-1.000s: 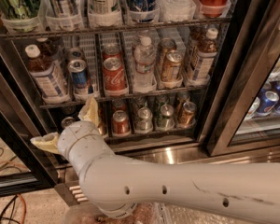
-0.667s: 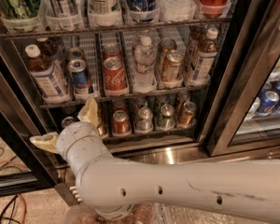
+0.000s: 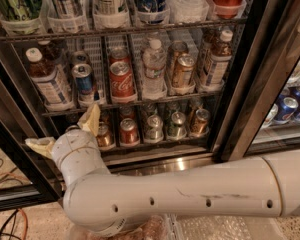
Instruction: Pick blue plastic bottle from middle shelf of fridge
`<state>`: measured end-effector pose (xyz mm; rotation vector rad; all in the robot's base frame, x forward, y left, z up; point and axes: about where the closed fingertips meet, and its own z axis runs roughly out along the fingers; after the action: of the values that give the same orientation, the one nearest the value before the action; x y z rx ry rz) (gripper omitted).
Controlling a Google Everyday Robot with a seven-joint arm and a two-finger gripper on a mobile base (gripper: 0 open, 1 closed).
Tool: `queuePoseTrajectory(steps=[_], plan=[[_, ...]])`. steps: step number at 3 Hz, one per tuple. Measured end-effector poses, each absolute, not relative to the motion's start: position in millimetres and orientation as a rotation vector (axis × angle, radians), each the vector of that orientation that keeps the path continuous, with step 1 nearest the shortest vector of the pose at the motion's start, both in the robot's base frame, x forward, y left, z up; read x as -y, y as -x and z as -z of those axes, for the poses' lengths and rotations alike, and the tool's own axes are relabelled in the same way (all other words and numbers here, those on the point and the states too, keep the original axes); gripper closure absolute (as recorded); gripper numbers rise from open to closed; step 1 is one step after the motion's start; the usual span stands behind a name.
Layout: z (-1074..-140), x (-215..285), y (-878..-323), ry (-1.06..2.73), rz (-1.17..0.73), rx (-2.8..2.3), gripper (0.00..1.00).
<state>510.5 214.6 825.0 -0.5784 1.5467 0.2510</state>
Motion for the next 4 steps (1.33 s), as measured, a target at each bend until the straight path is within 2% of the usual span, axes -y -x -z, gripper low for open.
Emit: queuePoseTrajectory(steps=[2,3,4], plan=[[-841,-233,-523,0.515,-0.225,-1.482,0.0],[-842,-238,-525,0.505,-0.214,-1.47,0.19],[-840,-233,-528,0.484,-0.185,-1.468,0.5]])
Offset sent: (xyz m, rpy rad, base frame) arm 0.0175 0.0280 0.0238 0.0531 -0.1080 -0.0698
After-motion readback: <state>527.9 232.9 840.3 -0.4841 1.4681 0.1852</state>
